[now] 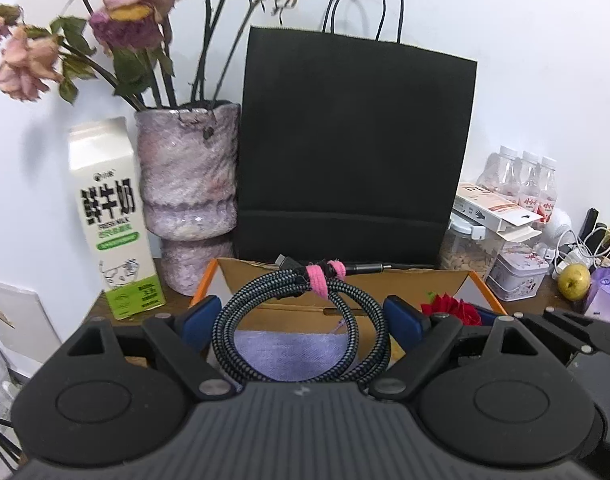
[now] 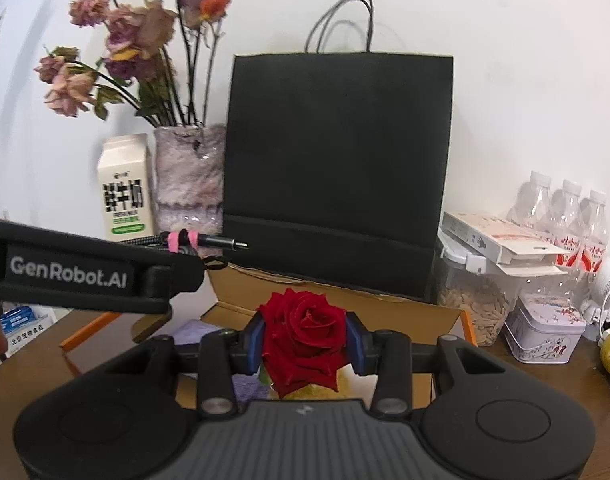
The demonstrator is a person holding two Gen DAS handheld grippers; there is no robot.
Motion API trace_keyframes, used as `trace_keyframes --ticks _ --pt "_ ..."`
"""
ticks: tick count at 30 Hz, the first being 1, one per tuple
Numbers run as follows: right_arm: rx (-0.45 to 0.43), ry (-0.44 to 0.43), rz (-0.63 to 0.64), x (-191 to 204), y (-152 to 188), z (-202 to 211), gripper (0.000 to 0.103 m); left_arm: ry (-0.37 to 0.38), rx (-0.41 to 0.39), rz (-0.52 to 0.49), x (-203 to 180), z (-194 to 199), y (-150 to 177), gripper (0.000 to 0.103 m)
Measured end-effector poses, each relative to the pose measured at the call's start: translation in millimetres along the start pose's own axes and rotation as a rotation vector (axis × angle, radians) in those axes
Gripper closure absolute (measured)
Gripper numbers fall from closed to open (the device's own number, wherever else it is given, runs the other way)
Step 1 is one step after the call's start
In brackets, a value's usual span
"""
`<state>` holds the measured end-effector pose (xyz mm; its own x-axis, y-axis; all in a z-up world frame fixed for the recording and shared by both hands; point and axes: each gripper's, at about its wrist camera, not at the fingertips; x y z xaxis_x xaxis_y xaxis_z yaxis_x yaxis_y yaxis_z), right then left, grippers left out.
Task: Organize objects
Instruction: 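Open the left tool to drop the cable into the box while the right tool releases the rose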
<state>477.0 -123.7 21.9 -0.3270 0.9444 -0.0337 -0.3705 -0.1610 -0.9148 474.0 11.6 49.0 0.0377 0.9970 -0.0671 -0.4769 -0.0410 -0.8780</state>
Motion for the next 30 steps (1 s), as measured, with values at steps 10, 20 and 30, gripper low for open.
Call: trace_keyframes --ticks 10,20,30 --pt "0.033 0.038 -0.056 -22 9 -18 0.053 -0.012 0.017 0.021 -1 -33 6 0.005" --pt "0.045 0.044 -0.055 -22 13 -18 0.000 -0.051 0.009 0.075 15 -38 10 0.000" --pt "0.041 0.030 -0.064 -22 9 -11 0.000 -0.047 -0.001 0.058 12 -22 8 0.000"
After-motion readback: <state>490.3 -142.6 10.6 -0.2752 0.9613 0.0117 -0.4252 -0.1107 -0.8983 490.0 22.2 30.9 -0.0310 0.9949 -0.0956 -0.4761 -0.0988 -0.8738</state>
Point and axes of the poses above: each gripper's, at about its wrist camera, not at the fingertips, and z roughly against the way its jaws point, x to its left, y to its underside, and after that the axes turned 1 degree about y, right-handed
